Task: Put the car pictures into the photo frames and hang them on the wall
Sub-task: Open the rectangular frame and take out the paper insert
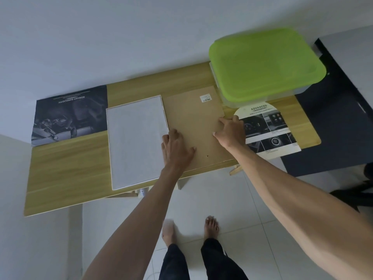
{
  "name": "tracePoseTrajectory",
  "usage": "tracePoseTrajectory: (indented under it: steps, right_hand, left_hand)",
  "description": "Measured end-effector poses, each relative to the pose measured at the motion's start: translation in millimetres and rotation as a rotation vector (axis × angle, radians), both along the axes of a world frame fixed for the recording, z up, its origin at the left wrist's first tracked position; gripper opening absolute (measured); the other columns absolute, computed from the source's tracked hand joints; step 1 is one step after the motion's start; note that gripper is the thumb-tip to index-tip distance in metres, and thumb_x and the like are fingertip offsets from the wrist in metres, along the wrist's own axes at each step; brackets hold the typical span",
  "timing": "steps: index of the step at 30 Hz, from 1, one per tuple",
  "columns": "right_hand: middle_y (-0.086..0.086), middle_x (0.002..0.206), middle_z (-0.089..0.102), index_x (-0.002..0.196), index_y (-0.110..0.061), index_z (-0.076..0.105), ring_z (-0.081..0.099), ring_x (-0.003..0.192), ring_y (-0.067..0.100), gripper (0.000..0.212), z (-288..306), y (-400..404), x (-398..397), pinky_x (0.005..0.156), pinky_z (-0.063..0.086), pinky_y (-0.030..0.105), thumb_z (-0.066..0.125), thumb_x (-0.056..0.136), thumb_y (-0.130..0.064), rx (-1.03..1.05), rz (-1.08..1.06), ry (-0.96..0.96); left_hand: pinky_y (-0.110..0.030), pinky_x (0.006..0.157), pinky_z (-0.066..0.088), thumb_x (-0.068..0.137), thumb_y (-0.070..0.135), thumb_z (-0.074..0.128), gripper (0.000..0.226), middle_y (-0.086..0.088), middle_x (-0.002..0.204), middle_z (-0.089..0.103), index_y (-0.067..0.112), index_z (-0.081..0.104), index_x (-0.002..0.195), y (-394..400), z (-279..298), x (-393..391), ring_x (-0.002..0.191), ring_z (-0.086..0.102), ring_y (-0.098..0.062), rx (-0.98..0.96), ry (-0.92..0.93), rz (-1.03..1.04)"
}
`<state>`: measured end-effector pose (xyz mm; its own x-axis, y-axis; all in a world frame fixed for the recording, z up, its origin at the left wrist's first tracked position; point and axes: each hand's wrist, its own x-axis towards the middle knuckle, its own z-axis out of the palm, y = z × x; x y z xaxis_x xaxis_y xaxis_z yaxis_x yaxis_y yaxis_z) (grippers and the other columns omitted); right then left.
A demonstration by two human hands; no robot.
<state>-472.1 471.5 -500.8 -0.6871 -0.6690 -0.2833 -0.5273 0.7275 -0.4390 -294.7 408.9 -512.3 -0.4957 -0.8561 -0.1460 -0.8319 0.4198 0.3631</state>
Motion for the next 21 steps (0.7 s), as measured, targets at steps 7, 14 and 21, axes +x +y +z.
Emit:
tracePoseTrajectory:
  steps: [7,14,21]
  right_hand:
    - [0.012,0.137,0.049,0.137,-0.021,0.059,0.044,0.125,0.035,0.051,-1,-2,4,0.103,0.042,0.042,0.073,0.088,-0.031,0.031,0.025,0.077]
    - [0.012,0.137,0.051,0.131,-0.018,0.061,0.044,0.125,0.035,0.042,7,-9,18,0.099,0.045,0.047,0.07,0.09,-0.026,0.121,0.006,0.185]
    - [0.011,0.127,0.06,0.134,-0.016,0.061,0.055,0.118,0.029,0.041,26,-43,69,0.093,0.053,0.042,0.065,0.093,-0.018,-0.123,0.015,0.043]
  left_hand:
    - [-0.042,0.099,0.04,0.089,0.053,0.058,0.065,-0.006,0.139,0.038,0.005,0.048,0.132,2,-6,3,0.118,0.038,-0.03,-0.063,-0.086,-0.077]
    - [-0.04,0.101,0.045,0.091,0.035,0.068,0.058,-0.009,0.142,0.046,0.008,0.051,0.14,-9,5,20,0.127,0.044,-0.03,0.039,0.21,-0.034]
    - [-0.048,0.104,0.043,0.092,0.039,0.066,0.054,-0.01,0.143,0.048,0.015,0.053,0.139,-44,17,83,0.128,0.046,-0.031,-0.11,0.188,0.331]
